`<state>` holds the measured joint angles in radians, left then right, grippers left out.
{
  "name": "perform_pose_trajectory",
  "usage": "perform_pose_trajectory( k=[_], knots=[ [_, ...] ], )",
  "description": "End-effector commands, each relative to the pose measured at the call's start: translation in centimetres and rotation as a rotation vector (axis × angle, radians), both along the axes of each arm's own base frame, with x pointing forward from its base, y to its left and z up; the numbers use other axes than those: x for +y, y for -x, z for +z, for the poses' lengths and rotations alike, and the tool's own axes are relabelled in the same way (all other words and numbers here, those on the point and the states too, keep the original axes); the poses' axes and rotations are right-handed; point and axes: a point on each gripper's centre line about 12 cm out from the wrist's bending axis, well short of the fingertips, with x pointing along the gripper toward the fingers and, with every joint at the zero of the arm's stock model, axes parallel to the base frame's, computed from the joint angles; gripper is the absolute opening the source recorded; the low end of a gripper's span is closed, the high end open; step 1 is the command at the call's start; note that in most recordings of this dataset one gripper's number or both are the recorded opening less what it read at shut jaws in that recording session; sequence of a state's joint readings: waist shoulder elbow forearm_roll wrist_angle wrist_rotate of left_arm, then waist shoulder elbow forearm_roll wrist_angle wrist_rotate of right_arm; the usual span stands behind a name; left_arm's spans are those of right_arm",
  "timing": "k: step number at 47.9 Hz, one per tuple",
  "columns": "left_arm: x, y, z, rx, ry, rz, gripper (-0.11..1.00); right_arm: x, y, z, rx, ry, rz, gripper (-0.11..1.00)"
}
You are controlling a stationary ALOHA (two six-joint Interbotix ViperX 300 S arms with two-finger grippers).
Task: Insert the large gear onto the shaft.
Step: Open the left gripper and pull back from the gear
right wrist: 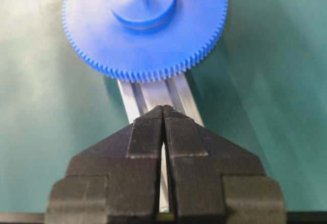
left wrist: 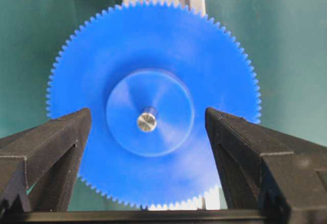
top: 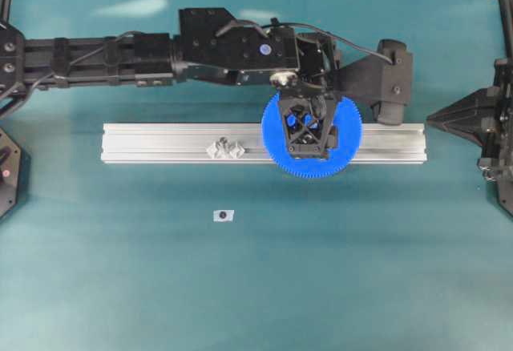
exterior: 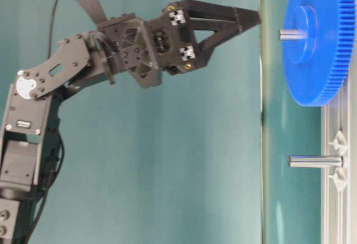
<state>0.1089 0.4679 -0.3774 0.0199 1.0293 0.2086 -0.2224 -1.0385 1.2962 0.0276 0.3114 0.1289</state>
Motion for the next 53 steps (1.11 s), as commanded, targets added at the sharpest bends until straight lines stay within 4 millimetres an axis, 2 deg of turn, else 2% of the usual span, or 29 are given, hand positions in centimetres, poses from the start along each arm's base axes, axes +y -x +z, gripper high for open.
perform_pose_trajectory(
  k=[1,11,53],
  knots=[
    [-0.4,0.6,4.1,-0.090,-0.009,-0.002,0.85,-0.1,-0.2,0.3,-0.009,-0.003,-0.005,0.03],
    [-0.6,0.9,5.4,-0.122,-0.011,-0.002,0.85,0.0,-0.2,0.2,-0.006,-0.005,-0.005,0.03],
    [-0.6,1.7,6.7,-0.127,0.000,0.019,0.85,-0.1,-0.2,0.2,-0.005,-0.007,-0.007,0.03]
  ],
)
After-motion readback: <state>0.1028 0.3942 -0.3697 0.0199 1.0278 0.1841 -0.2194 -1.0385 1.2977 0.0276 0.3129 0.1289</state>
